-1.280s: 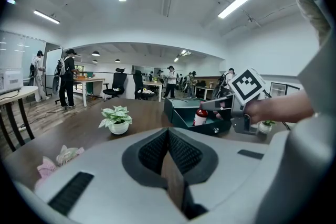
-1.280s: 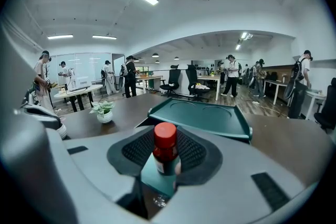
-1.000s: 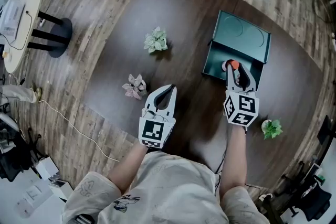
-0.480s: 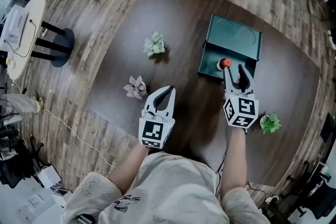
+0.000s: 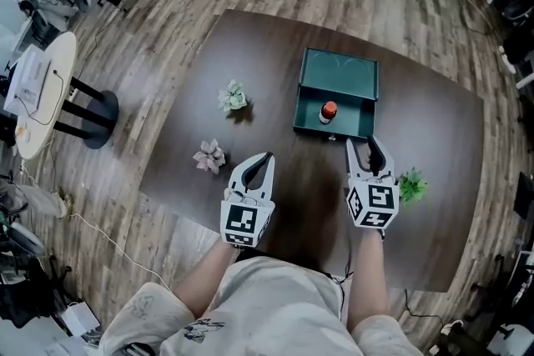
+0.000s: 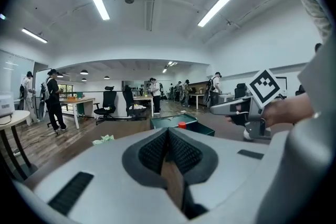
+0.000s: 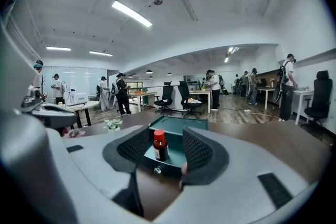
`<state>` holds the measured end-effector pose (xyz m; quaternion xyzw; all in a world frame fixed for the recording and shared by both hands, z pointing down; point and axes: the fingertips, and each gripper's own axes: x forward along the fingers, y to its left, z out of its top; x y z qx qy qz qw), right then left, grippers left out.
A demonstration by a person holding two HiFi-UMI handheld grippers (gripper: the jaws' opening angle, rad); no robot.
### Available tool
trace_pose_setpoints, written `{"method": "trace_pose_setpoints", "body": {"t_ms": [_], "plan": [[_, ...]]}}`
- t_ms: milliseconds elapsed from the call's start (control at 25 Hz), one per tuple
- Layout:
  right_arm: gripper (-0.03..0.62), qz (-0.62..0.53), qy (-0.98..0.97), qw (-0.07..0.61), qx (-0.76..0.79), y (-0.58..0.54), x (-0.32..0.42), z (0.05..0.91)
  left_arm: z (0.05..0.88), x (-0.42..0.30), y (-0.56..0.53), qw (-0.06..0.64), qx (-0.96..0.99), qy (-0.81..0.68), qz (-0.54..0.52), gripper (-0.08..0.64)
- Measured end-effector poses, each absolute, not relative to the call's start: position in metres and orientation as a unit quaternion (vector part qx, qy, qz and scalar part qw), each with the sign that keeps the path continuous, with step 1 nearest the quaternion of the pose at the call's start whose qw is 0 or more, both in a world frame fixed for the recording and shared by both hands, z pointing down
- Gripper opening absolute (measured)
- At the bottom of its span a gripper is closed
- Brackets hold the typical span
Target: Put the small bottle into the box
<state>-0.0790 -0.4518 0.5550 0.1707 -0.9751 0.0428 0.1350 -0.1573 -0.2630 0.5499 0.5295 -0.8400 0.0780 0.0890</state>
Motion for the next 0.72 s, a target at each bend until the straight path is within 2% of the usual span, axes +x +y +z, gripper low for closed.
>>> {"method": "trace_pose_setpoints", "body": {"t_ms": [360,720], "plan": [[0.204,0.058,-0.970,0.098,0.215,-0.454,-0.009,0.525,0.502,-0.147,-0.269,0.039,0.535,-0.840,0.079,0.002],[0.204,0.038,-0.964,0.066,0.255,-0.443,0.005,0.482,0.454,-0.175,-0.270,-0.014,0.547,-0.836,0.050,0.002]]}}
